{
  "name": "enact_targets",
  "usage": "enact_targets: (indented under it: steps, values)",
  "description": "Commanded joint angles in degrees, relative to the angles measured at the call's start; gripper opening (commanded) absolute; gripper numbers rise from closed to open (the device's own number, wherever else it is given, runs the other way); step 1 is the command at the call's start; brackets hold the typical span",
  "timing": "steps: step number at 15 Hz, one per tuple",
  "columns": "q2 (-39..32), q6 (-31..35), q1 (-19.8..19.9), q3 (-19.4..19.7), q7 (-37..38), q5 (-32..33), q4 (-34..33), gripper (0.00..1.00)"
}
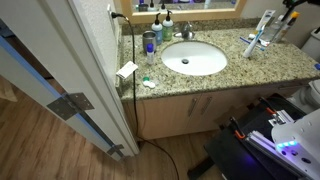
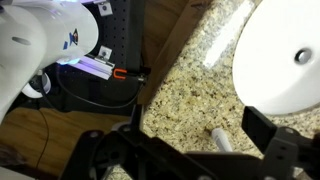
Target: Move the blue object closer to the sink
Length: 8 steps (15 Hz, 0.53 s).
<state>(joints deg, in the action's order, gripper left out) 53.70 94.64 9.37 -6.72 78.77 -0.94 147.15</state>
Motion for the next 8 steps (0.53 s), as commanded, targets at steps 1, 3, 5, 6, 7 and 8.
enact_targets:
  steps: [1,3,5,6,7,8]
  values:
    - [-4.59,6.39,7.82,5.24,1.32,4.72,3.09,1.00]
    - [-6.44,8.52,12.25,9.99,1.18,7.79,3.62,1.00]
    - [-9.55,10.48,16.76,15.40,0.79,10.34,2.88,1.00]
    - [-11.86,10.77,18.65,18.35,0.30,10.92,1.52,1.00]
    - [-8.32,9.12,15.79,14.72,0.80,9.70,2.64,1.00]
    - [-9.43,9.73,17.68,16.88,0.24,10.14,2.50,1.00]
